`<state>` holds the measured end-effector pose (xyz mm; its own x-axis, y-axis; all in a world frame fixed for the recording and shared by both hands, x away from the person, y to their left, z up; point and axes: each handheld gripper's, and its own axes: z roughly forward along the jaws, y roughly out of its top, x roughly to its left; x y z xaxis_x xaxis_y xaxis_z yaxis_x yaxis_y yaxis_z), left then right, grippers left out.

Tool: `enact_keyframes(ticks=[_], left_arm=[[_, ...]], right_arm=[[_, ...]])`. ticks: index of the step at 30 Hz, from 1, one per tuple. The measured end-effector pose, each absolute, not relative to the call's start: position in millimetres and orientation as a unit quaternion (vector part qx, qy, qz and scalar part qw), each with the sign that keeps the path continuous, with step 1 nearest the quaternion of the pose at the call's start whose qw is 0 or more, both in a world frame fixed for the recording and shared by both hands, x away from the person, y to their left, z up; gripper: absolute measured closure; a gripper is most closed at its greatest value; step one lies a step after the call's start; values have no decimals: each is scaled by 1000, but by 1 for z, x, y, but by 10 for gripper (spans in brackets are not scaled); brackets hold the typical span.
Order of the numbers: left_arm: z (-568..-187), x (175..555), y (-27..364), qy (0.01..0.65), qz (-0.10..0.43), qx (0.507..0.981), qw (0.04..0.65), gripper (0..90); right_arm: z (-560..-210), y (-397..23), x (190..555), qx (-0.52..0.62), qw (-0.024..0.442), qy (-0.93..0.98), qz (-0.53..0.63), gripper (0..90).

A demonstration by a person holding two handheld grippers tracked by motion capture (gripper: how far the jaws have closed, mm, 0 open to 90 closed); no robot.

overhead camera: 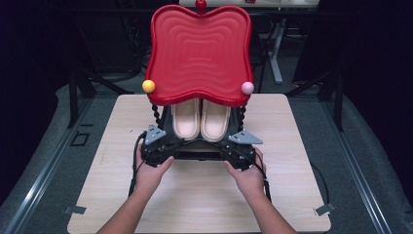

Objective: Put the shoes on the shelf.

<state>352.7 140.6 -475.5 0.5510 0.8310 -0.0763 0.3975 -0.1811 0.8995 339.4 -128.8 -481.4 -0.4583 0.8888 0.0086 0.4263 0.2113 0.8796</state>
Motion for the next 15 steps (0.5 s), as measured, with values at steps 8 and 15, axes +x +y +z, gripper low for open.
enact_keyframes(ticks=[8, 15], left_arm=[[-470, 344, 150, 412, 228, 732, 493, 523], [-471, 331, 162, 410, 229, 730, 497, 500]], right_arm=[[-475, -132, 330, 435, 272, 731, 449, 597], [-472, -139, 320, 426, 278, 735, 450, 572]])
